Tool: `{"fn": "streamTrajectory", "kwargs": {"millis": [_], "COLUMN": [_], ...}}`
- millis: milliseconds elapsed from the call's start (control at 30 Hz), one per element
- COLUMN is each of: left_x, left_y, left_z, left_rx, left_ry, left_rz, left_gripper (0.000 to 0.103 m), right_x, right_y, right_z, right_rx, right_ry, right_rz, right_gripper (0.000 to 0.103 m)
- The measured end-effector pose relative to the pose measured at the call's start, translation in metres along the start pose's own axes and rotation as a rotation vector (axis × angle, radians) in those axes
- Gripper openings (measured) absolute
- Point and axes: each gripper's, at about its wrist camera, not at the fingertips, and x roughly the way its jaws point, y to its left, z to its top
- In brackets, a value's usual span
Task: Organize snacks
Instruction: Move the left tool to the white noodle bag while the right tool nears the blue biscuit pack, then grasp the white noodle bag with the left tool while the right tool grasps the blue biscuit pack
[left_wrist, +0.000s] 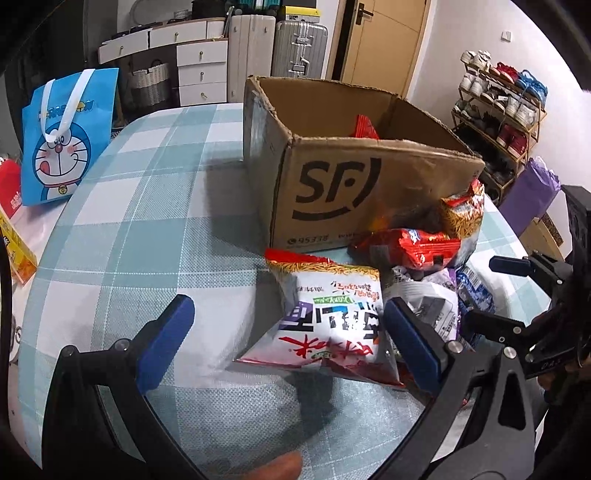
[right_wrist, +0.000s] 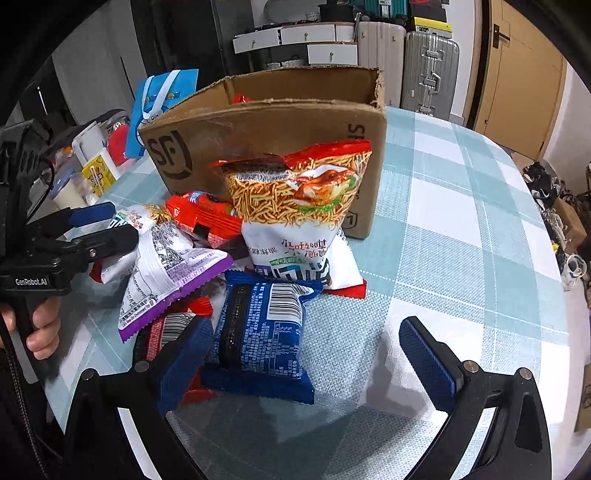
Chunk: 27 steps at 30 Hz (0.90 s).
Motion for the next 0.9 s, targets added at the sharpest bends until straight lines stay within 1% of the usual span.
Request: {"fn": "streamTrajectory", "kwargs": {"millis": [167, 333, 433, 533, 567, 633, 700, 767, 800, 867, 900], "left_x": [0.001, 0.003, 0.005, 0.007, 0.007, 0.01, 0.013, 0.016, 0.016, 0.015, 0.015], "left_y": [-0.001, -0.006, -0.002, 0.002, 0.003, 0.005, 0.006, 0.006, 0.005, 0.002, 0.001], "left_z": [0.0, -0.003, -0.003, -0.003, -0.003, -0.003, -0.003, -0.004, -0.005, -0.005, -0.006], "left_rx": [0.01, 0.025, 0.008, -0.01, -0.013, -0.024, -0.034, -0.031, -0.026, -0.005, -0.001], "left_ry": [0.008, 0.01, 0.013, 0.017, 0.02, 0.029, 0.043, 0.057, 0.054, 0.042, 0.037], "left_rz": [-0.016, -0.021, -0.018, -0.031, -0.032, -0.047, -0.071, -0.075, -0.074, -0.073, -0.077], "left_gripper": [0.102, 0.102, 0.102, 0.102, 0.101, 0.094, 0.082, 0.079, 0.078, 0.076, 0.075], "right_x": [-0.001, 0.001, 0.003, 0.003, 0.003, 0.002, 0.002, 0.0, -0.001, -0.001, -0.001], "right_y": [-0.002, 0.0, 0.005, 0.007, 0.007, 0.007, 0.007, 0.007, 0.008, 0.009, 0.01], "right_z": [-0.002, -0.004, -0.005, -0.005, -0.006, -0.006, -0.007, -0.008, -0.008, -0.009, -0.009], "right_rx": [-0.017, -0.033, -0.056, -0.058, -0.059, -0.071, -0.083, -0.093, -0.097, -0.104, -0.1], "right_ry": [0.013, 0.03, 0.032, 0.027, 0.025, 0.029, 0.035, 0.033, 0.034, 0.035, 0.036], "right_rz": [-0.022, -0.013, -0.02, -0.02, -0.017, -0.017, -0.021, -0.012, -0.01, -0.003, 0.01], "right_gripper": [0.102, 0.103, 0.102, 0.102, 0.101, 0.098, 0.095, 0.09, 0.088, 0.086, 0.083]}}
